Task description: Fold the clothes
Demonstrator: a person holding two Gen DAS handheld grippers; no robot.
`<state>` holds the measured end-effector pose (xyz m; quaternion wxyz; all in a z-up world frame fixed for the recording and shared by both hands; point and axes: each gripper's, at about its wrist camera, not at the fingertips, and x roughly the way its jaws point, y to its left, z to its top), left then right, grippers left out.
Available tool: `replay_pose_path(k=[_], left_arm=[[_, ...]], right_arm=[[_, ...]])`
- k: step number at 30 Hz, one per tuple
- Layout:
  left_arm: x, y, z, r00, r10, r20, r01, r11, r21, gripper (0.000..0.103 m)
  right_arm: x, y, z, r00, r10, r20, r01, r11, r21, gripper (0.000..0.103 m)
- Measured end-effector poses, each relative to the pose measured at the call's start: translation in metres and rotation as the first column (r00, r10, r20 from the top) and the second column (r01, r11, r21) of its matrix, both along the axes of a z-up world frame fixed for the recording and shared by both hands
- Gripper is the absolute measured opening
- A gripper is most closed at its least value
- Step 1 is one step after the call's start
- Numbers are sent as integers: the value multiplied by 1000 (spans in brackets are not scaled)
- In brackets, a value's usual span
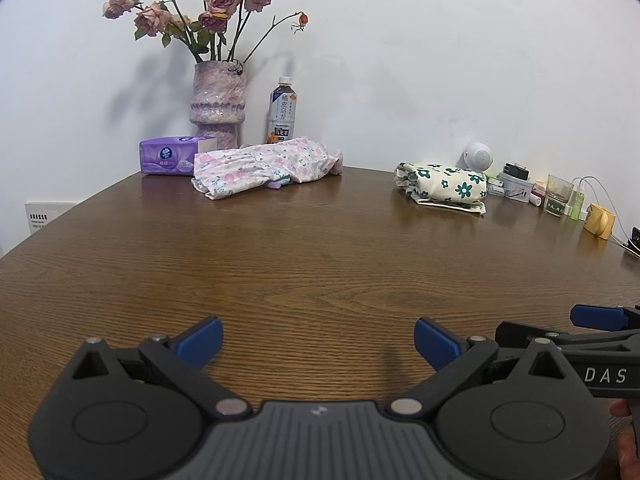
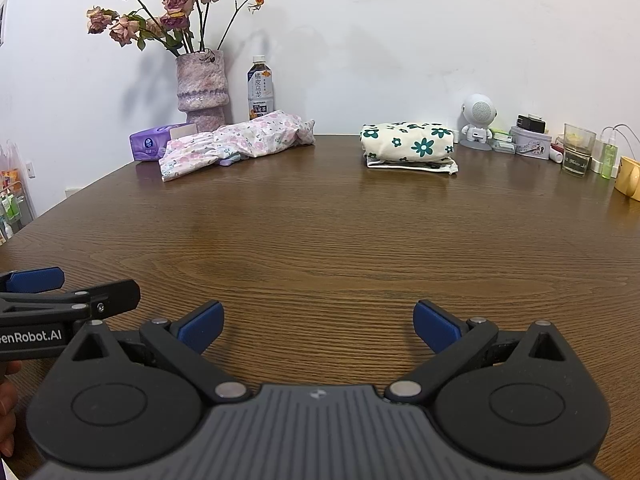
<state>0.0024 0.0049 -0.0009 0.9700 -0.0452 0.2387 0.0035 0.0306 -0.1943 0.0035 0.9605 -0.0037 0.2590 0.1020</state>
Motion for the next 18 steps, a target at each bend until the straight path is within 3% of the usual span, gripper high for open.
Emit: replay_pose_path(k=[18], left_arm=[[1,2,0,1000,-20,-1,20,1000,-4,102]], right_arm=[[0,0,-1,1000,2,-6,-2,1000,2,103]])
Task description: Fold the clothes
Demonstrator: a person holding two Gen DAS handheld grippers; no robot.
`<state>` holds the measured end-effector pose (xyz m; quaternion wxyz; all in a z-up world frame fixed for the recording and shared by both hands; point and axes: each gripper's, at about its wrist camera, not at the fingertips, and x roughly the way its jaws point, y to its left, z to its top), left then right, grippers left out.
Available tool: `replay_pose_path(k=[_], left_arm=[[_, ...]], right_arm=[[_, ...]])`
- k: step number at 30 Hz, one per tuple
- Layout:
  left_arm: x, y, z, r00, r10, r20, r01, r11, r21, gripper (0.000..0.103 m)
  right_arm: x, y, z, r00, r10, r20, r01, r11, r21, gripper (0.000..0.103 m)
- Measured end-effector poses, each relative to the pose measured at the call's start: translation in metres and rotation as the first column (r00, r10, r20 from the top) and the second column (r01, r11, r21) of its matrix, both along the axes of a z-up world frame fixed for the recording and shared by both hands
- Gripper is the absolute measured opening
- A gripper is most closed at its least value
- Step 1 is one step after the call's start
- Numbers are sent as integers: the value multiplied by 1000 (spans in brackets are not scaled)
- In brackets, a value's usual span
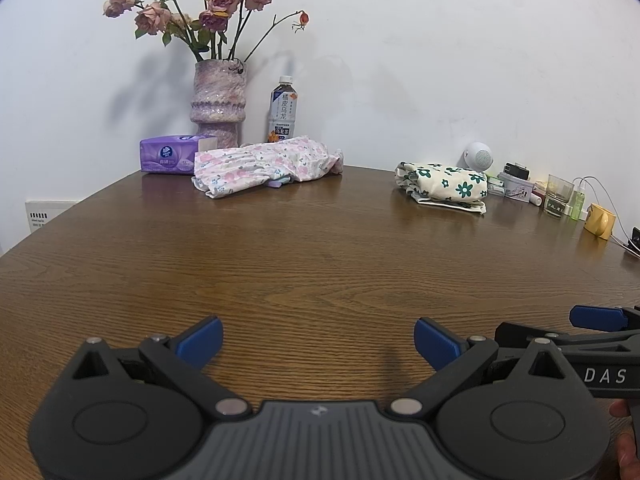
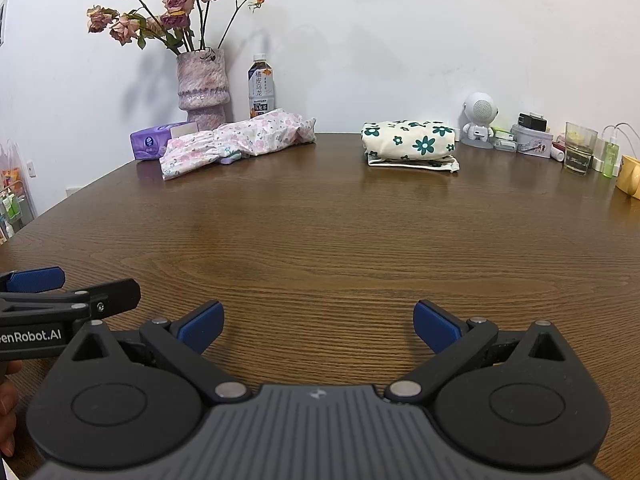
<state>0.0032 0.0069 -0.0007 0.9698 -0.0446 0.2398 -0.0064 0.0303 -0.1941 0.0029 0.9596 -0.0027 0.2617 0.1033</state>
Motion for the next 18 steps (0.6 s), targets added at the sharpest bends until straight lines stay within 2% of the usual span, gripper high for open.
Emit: replay_pose_path(k=[18], left_arm=[[0,2,0,1000,-2,2,2,1000,-4,102]], right_arm=[[0,-1,1,1000,4,-5,-4,1000,3,103]])
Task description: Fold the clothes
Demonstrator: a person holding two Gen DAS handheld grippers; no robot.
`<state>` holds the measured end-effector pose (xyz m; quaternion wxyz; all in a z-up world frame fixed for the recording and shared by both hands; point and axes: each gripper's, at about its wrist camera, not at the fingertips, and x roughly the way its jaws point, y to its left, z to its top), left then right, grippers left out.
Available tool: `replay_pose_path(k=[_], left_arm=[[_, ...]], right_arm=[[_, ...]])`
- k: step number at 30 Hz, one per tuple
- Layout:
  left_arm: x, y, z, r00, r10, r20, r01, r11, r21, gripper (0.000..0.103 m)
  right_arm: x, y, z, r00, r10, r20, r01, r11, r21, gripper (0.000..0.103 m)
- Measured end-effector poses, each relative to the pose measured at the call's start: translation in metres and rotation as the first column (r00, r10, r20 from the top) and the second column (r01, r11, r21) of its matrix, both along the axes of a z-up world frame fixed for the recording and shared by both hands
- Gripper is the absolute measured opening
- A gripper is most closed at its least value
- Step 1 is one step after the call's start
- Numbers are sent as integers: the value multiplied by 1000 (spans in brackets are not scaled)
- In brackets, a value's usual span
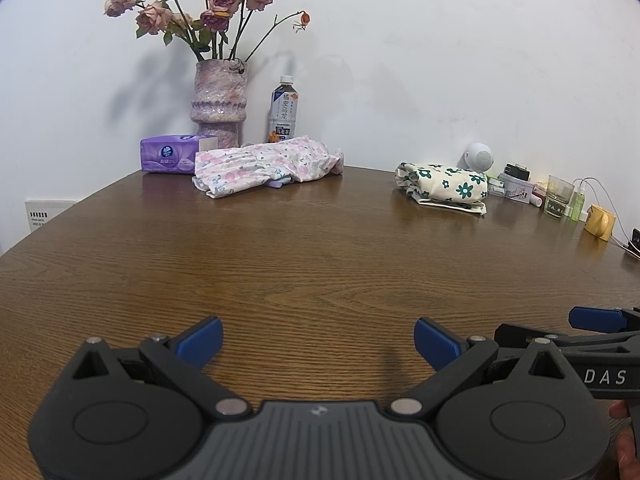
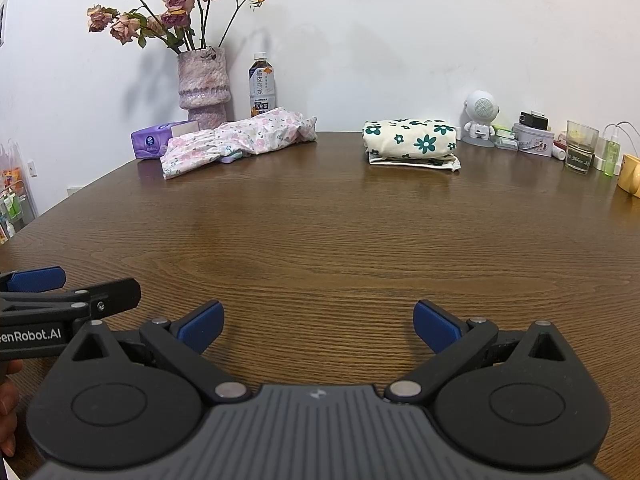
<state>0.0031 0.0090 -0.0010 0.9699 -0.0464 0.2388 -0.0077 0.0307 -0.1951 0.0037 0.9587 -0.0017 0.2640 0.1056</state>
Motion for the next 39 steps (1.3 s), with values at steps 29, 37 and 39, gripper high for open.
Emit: replay_pose_path(k=[29,37,39], left_arm=[[-1,0,0,1000,4,7,-4,1000,-3,102],[-1,-1,0,1000,9,6,-9,1000,0,102],[-1,-2,0,1000,8,8,-8,1000,2,102]], right_arm=[[0,2,0,1000,-2,1,2,1000,-1,103],[0,3,-1,1000,1,-1,-1,1000,-4,103],[0,3,-1,1000,1,-4,-1,1000,-6,103]])
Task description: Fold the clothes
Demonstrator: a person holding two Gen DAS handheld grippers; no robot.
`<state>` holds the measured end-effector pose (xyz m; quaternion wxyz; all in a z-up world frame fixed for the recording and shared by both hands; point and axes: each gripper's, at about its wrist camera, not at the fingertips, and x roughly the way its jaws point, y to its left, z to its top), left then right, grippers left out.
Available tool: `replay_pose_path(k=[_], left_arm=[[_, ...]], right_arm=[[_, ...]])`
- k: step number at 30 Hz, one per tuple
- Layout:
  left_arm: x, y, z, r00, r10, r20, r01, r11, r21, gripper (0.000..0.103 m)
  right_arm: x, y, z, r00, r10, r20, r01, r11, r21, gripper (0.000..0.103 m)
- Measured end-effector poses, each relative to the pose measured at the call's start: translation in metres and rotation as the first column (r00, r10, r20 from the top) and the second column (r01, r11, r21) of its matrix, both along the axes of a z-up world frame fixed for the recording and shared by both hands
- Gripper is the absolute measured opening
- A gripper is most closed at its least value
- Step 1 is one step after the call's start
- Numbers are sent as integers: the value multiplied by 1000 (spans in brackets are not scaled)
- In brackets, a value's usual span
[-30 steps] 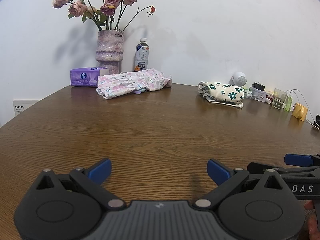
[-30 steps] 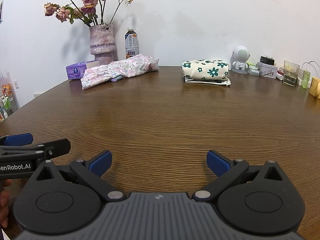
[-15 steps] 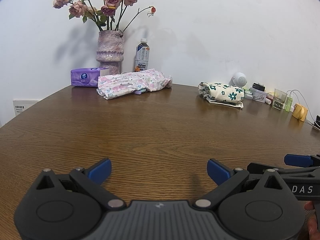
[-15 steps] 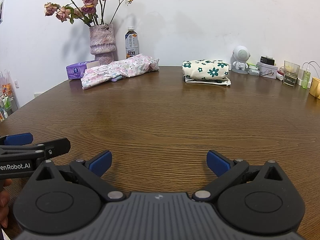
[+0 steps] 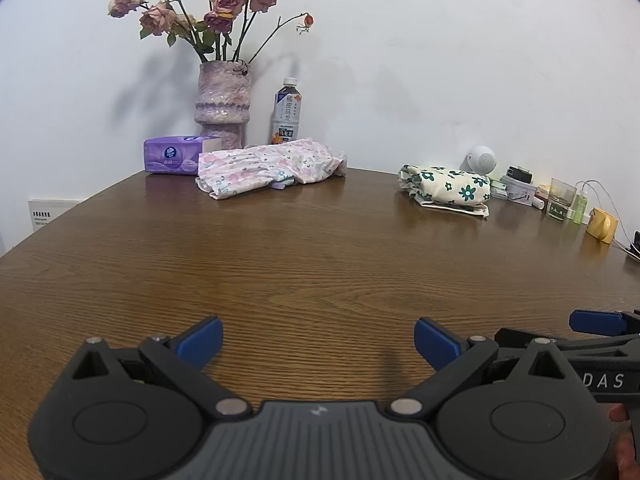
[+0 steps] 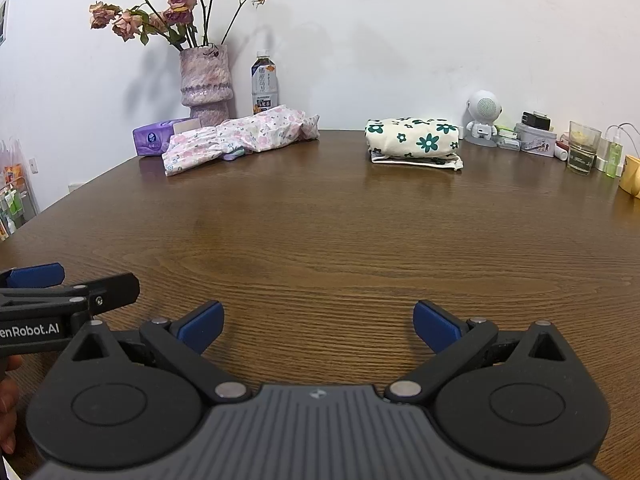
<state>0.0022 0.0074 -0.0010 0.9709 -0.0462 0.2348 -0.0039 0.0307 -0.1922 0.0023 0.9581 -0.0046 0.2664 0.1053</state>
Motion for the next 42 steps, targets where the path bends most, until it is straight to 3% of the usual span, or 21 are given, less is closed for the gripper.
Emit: replay_pose_path(k=[28,42], left_arm=[[8,5,3,999,-15,-42,13,999,-33,100],[27,8,42,999,-31,23,31,999,7,101]], right_arm=[[5,1,1,1000,19,-10,-19,1000,-3,103],[31,4,23,998,56,-29,-54,998,45,103]])
